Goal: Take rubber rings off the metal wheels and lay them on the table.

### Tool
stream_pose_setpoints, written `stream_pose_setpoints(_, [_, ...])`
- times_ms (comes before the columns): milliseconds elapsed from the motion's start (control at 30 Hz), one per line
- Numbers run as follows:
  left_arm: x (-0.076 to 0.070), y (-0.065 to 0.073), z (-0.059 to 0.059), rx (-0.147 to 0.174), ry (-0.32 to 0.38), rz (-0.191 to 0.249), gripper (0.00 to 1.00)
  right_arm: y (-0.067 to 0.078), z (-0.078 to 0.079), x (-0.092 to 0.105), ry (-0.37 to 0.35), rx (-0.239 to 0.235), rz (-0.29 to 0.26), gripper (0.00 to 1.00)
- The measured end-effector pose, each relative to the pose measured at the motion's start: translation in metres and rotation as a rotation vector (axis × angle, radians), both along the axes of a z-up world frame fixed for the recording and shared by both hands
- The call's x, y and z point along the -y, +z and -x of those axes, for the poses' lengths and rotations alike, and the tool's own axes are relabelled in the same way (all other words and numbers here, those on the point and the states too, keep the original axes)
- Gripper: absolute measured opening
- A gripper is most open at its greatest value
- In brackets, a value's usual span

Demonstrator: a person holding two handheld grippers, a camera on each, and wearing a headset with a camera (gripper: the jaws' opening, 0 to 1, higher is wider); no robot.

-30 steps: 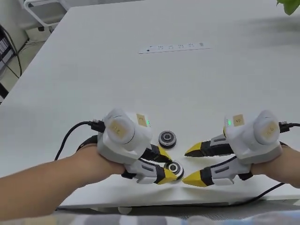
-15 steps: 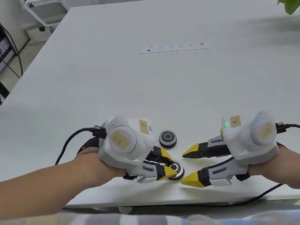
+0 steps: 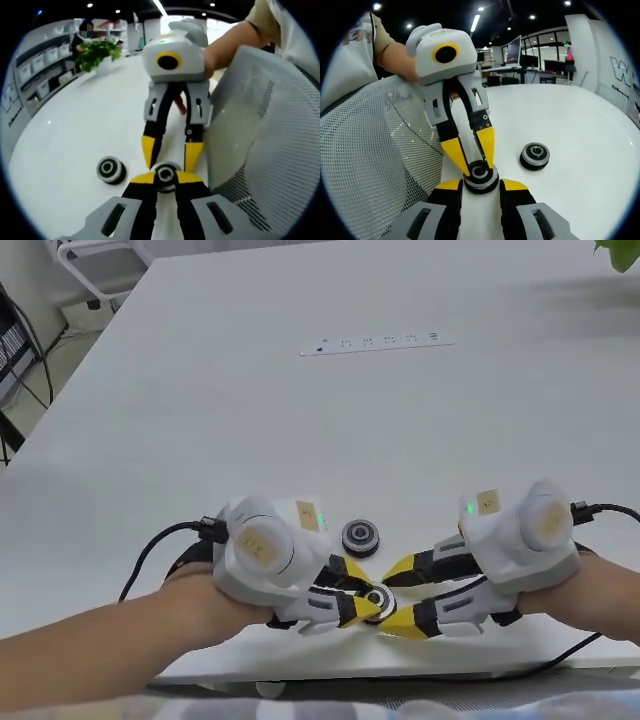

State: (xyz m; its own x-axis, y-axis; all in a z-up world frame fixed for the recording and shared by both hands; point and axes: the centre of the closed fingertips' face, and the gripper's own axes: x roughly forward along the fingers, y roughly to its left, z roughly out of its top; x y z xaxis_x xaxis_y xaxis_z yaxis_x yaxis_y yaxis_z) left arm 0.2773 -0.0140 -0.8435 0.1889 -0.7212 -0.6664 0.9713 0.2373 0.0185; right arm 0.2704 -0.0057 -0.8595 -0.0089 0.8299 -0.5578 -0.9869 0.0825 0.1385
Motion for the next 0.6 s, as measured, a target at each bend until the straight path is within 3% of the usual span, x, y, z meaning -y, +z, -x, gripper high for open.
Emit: stream_pose_setpoints(600, [0.001, 0.0, -0.001, -0.003, 0.013, 0.008, 0.14, 0.002, 0.0, 0.01, -0.049, -0.036, -0.024, 0.18])
